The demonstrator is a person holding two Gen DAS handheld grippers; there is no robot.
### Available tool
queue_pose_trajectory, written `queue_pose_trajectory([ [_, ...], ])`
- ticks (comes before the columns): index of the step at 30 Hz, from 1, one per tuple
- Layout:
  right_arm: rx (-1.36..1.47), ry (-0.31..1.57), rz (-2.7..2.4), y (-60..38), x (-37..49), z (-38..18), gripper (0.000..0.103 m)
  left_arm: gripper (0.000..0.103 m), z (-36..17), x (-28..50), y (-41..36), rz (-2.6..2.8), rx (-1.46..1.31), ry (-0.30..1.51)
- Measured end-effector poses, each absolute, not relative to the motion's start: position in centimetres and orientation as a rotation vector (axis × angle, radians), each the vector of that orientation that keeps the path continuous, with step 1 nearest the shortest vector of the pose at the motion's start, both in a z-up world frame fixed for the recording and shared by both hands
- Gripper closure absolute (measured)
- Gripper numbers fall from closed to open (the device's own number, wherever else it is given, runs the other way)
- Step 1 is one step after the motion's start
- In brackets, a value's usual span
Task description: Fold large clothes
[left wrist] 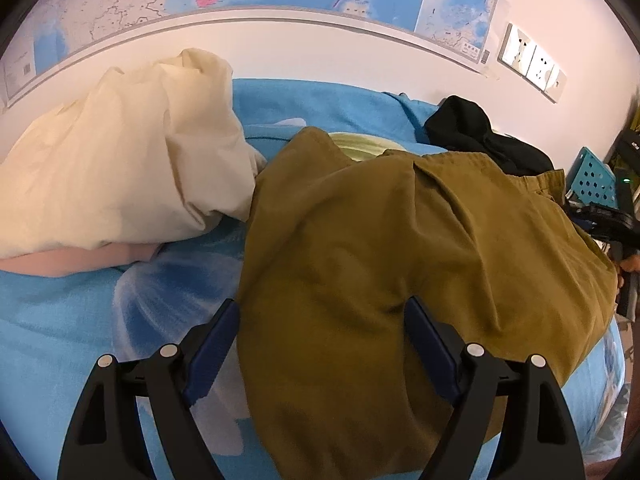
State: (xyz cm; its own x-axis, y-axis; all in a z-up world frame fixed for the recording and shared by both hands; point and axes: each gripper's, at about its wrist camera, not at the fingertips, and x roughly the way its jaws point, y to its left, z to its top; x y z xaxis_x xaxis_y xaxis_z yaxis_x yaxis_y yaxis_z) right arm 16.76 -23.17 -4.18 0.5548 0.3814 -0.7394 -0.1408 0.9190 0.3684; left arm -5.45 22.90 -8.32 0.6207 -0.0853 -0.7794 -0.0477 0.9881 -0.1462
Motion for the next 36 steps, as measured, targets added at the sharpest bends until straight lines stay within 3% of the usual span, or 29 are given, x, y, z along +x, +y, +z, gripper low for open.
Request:
queue_pose_trajectory([
  [14, 0.348, 0.732, 0.504, -25.6, 4.6, -0.3, 0.035, 0.021, -6.9, -10.9, 25.6, -0.001, -0.277, 0.900],
  [15, 0.369, 0.743, 0.529, -25.7, 4.1, -0.5, 0.031, 0.021, -7.0, -11.3, 25.6, -0.019, -0.291, 0.908],
  [33, 0.714, 0.912, 0.677, -26.4, -3.6, -6.7, 0.020, 0.021, -9.8, -14.6, 22.9, -0.244, -0.435, 1.013],
  [36, 0.716, 0.919, 0.671, -25.2, -3.1, -6.9, 0.020, 0.015, -9.9, -13.9, 21.8, -0.285, -0.447, 1.013],
])
